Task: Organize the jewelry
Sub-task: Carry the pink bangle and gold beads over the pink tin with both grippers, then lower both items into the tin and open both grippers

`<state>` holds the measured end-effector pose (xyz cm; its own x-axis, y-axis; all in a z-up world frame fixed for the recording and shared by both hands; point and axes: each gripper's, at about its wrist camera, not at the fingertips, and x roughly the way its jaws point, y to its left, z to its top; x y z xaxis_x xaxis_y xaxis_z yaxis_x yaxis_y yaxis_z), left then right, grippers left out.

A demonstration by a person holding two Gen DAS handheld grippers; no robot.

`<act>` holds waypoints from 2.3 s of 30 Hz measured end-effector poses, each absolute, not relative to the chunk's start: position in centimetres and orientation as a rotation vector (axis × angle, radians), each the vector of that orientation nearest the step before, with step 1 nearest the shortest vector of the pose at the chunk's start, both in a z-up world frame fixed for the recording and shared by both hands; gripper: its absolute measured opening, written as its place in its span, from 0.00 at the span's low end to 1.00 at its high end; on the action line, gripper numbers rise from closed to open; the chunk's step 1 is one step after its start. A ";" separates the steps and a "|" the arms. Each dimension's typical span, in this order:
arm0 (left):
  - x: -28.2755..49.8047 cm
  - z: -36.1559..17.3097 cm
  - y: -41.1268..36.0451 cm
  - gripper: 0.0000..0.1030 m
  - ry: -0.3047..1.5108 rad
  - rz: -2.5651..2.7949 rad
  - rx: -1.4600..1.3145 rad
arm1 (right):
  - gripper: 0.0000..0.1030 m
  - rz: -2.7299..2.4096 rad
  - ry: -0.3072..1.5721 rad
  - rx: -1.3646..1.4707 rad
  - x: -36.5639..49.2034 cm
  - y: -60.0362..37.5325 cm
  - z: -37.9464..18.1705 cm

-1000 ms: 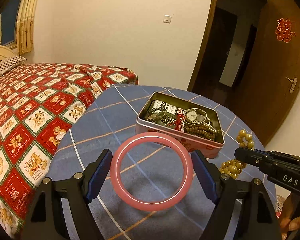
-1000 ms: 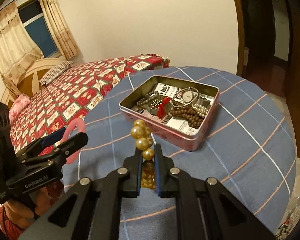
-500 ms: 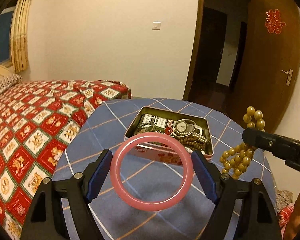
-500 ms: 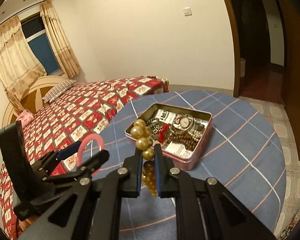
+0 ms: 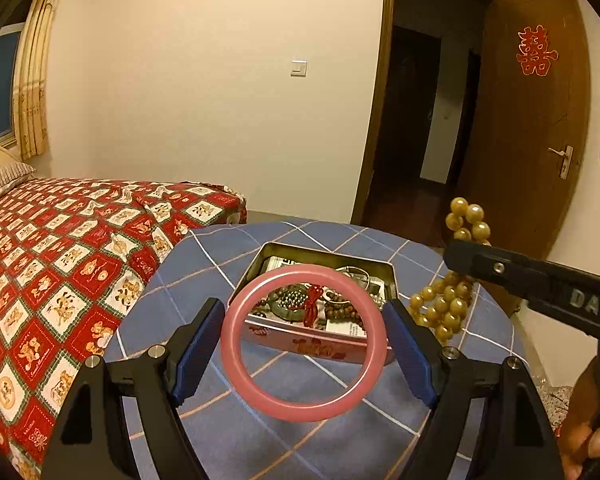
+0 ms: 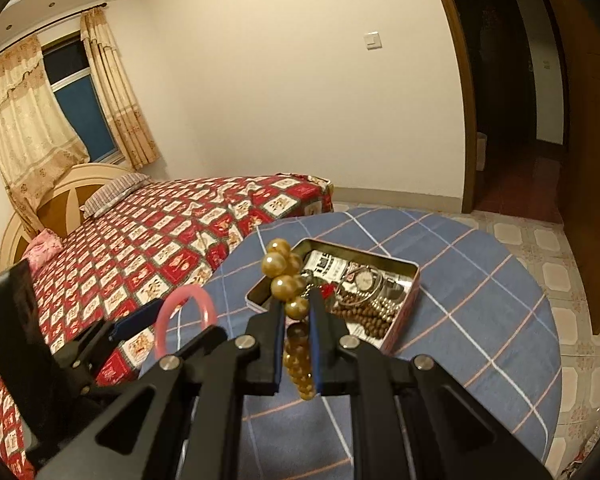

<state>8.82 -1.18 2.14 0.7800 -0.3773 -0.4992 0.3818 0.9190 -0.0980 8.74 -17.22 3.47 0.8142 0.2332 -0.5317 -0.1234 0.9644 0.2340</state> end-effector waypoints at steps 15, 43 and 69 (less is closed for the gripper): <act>11.2 2.1 -1.6 0.79 0.511 -0.417 -0.025 | 0.14 0.154 0.612 0.177 12.6 -17.4 3.3; 19.1 -0.7 -4.0 0.79 0.573 -0.395 -0.057 | 0.14 0.128 0.726 0.206 19.4 -19.4 0.4; 22.9 -7.1 -8.0 0.79 0.714 -0.384 0.072 | 0.74 0.117 0.864 0.226 23.9 -20.5 -4.6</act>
<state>22.89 -7.97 -7.15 0.6888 -0.3190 -0.6509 0.3674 0.9277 -0.0658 23.89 -20.50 -4.59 0.6452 0.1931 -0.7392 -0.0108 0.9698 0.2438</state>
